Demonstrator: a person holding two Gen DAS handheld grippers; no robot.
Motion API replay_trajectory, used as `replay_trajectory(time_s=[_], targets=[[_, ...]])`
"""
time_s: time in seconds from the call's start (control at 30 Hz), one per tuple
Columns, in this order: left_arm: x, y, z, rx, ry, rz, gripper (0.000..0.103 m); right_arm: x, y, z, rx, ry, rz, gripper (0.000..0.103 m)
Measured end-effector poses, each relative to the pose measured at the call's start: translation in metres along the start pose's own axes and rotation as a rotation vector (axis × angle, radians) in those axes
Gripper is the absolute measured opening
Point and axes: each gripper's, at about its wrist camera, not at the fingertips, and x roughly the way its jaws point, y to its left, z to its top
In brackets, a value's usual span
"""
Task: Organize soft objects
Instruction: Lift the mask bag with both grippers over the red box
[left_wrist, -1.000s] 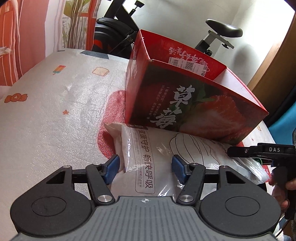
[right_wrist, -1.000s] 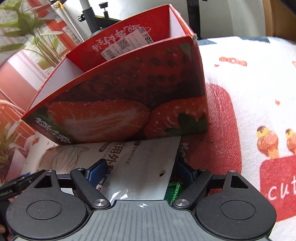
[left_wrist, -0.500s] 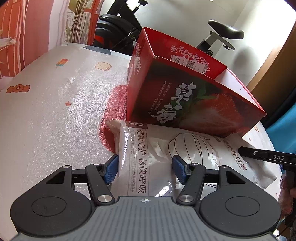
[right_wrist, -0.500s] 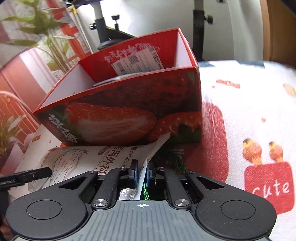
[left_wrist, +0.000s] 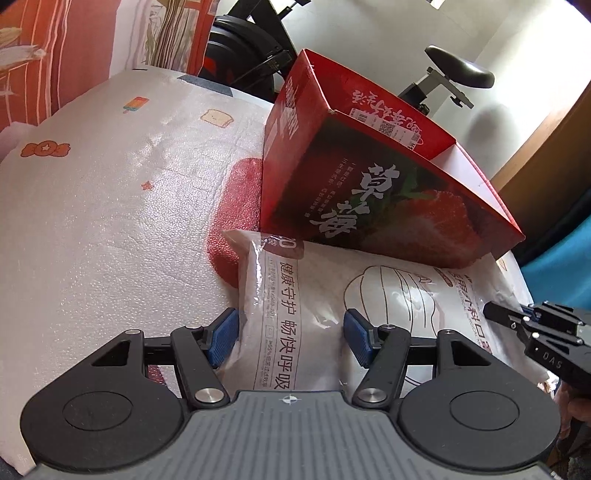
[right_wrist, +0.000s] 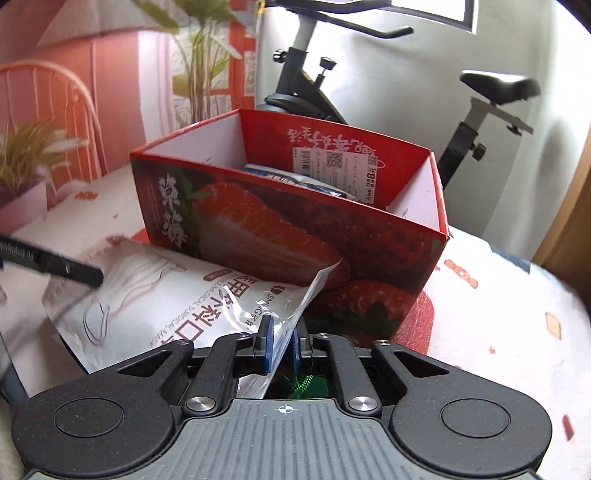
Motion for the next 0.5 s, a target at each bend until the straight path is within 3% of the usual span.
replay_trajectory(time_s=[0.17,0.37,0.43,0.5], targets=[[0.001,0.008,0.008,-0.009,-0.006,0.028,0.065,0.006,0.006,-0.007,-0.077,0.010,-0.017,0.010],[0.017,0.018,0.020,-0.070,0.082,-0.049,0.064,0.011,0.010,-0.014,-0.145,0.005,-0.035,0.010],[0.022,0.020,0.023,-0.091,0.110,-0.088,0.060,0.013,0.014,-0.017,-0.180,-0.001,-0.054,0.009],[0.022,0.018,0.025,-0.100,0.114,-0.081,0.046,0.013,0.019,-0.019,-0.225,-0.008,-0.071,0.009]])
